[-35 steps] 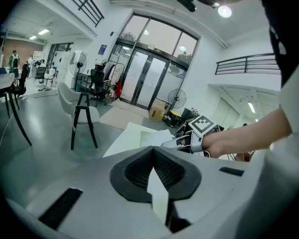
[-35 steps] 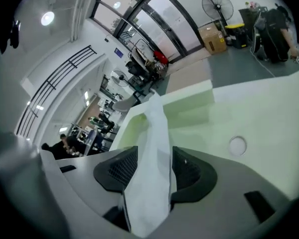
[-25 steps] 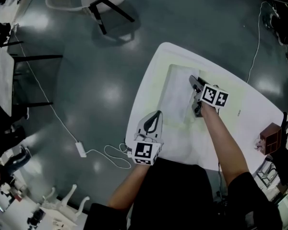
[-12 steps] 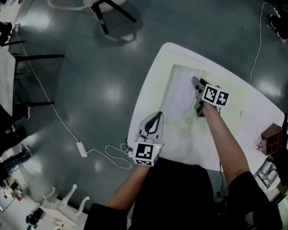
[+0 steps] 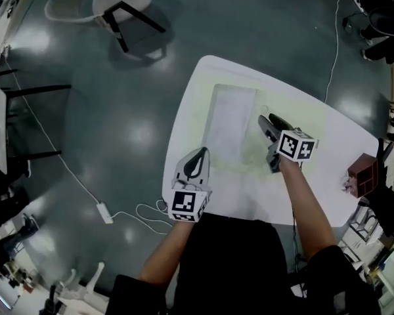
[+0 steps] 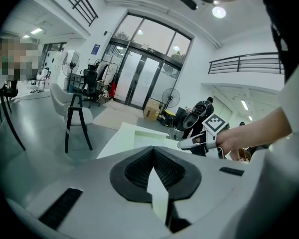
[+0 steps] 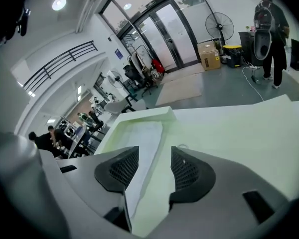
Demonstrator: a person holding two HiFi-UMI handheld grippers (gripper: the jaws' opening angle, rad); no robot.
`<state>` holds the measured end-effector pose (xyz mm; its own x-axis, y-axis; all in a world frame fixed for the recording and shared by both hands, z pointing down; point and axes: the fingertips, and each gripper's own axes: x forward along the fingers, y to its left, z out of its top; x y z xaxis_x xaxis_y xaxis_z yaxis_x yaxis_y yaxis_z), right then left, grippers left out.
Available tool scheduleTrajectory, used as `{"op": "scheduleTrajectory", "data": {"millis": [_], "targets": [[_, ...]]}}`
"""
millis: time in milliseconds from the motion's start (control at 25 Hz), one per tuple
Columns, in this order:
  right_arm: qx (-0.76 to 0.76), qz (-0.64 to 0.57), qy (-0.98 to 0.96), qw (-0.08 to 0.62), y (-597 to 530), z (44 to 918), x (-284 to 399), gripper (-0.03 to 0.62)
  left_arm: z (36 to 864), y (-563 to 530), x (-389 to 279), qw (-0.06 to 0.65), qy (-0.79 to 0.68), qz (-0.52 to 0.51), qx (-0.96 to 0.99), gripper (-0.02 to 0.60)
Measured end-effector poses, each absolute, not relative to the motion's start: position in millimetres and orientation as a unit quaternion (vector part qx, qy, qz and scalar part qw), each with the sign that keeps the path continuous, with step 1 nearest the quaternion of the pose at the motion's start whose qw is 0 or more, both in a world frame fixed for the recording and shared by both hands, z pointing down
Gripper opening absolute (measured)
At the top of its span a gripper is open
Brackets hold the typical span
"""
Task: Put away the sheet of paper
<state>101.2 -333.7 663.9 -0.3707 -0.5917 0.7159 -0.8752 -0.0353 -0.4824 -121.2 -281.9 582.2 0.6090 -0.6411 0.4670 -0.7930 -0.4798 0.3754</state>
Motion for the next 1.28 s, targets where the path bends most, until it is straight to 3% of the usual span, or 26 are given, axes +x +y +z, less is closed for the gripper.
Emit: {"op": "scheduleTrajectory", "data": {"millis": [280,600,1000,1280], "targets": [[0.534,0.455,-0.697,0.147,-254.3,612.6,104.2,0.166,564.9,-266.5,-105.5,0.268,-0.400,0.132,0.866,0.003],[0.628,0.416,-0.657,0.022,-170.3,535.5,164.1,0.010,513.4,-236.4,-77.6,0.224,-0.394,0.122,0.883,0.003],[0.650,0.291,-0.700,0.058,3.3,441.0,237.3,0.003,424.1,-107.0,-10.5,0.134,-0.369,0.096,0.915,0.003],[0.653,0.238,-0.719,0.020,115.6,411.0,252.1,0.000,387.1,36.3,12.3,0.113,-0.387,0.078,0.912,0.003]]}}
